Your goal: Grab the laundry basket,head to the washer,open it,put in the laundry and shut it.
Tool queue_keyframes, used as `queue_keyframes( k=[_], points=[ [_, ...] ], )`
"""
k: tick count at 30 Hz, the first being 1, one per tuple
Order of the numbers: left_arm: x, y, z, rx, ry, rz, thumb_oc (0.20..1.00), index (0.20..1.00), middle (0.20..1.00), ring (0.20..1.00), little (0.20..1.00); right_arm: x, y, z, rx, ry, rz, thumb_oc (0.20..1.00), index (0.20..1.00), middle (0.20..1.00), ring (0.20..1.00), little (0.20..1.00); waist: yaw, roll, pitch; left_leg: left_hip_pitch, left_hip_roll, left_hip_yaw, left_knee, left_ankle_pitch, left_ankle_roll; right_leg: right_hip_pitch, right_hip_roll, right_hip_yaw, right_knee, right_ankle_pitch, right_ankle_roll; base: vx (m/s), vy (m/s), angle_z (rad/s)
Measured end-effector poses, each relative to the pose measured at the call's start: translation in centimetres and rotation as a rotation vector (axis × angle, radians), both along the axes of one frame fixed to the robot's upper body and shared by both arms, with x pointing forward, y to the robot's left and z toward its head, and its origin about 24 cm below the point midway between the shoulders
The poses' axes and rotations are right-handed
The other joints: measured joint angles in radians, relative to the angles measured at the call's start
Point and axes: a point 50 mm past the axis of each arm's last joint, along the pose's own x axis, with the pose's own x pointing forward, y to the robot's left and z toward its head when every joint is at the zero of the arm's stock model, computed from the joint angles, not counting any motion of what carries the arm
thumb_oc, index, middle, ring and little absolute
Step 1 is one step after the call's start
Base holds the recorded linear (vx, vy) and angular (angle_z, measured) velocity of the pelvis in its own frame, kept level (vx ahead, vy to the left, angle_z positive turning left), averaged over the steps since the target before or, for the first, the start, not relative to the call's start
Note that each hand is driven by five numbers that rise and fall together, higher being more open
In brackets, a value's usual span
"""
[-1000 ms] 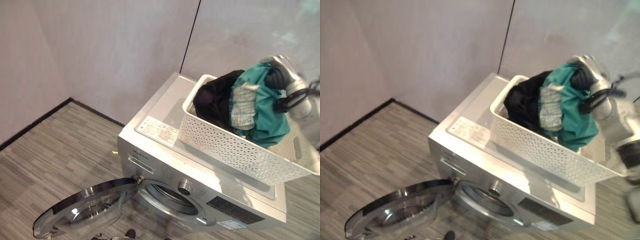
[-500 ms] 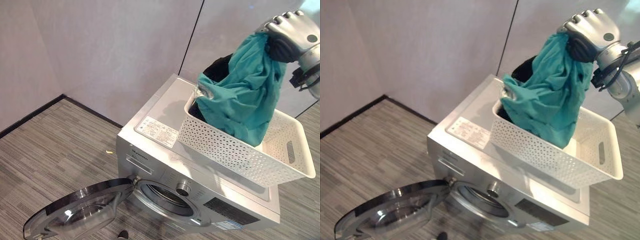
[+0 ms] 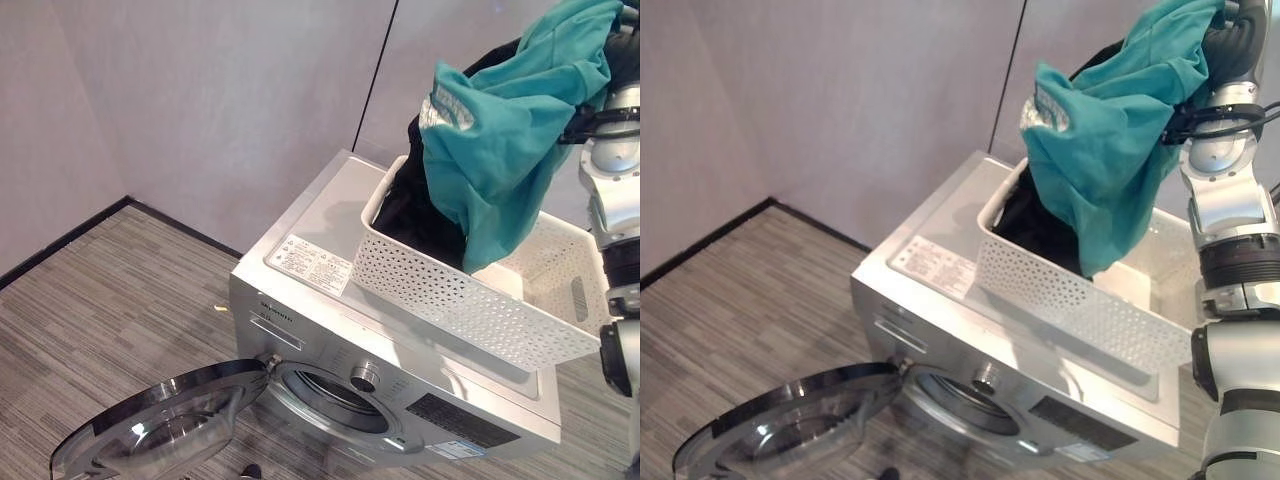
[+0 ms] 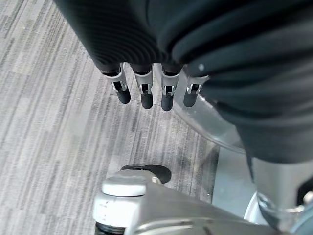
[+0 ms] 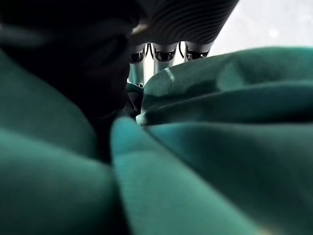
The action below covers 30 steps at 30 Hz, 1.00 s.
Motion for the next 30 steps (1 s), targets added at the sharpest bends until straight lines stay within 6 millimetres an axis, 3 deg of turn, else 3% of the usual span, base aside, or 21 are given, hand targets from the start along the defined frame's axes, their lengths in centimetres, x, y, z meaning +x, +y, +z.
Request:
queue_keyframes(
  k=[7,12,17,24,30],
  points=[
    [0.0,-0.6,-0.2,0.006,-0.018,0.042,1.0,1.0,1.0,1.0,1.0,0.0,1.3,0.3,0.286,-0.131,0.183,0.2,0.2,0.2,0.2,0.2,0.004,0.016,-0.024,-0.002,0.0,-0.002,0.0,0.0,0.0,-0.001,0.0,-0.002,0.0,0.0,0.0,0.0,0.004,0.0],
    [-0.2,-0.6,-0.2,0.009,-0.027,0.071,1.0,1.0,1.0,1.0,1.0,-1.2,0.4,1.6,0.425,-0.294,0.217,0.2,0.2,0.2,0.2,0.2,0.006,0.016,-0.026,-0.007,-0.001,-0.005,0.0,0.0,0.0,-0.003,-0.001,-0.007,0.0,0.0,0.0,0.01,0.001,0.02],
    [-1.0,-0.8,-0.3,0.018,-0.004,0.051,1.0,1.0,1.0,1.0,1.0,-2.0,0.5,4.3,0.486,-0.419,0.243,0.2,0.2,0.2,0.2,0.2,0.007,0.033,-0.039,-0.016,-0.002,-0.01,0.0,0.0,0.001,-0.01,-0.001,-0.011,0.0,0.0,0.0,0.0,0.001,0.01],
    [-1.5,-1.4,-0.5,0.014,0.006,0.047,1.0,1.0,1.0,1.0,1.0,-3.7,-0.5,5.9,0.606,-0.603,0.199,0.2,0.2,0.2,0.2,0.2,0.014,0.036,-0.04,-0.017,-0.002,-0.012,0.0,0.0,0.0,-0.01,-0.002,-0.013,0.0,-0.002,0.001,0.0,0.0,0.0],
    [-0.9,-1.6,-0.5,0.017,-0.004,0.003,1.0,1.0,1.0,1.0,1.0,-3.2,-0.4,7.3,0.699,-0.626,0.254,0.2,0.2,0.2,0.2,0.2,0.023,0.041,-0.044,-0.017,-0.002,-0.011,0.0,0.0,0.0,-0.01,-0.001,-0.013,0.0,-0.002,0.001,0.0,0.0,0.0]
  ],
)
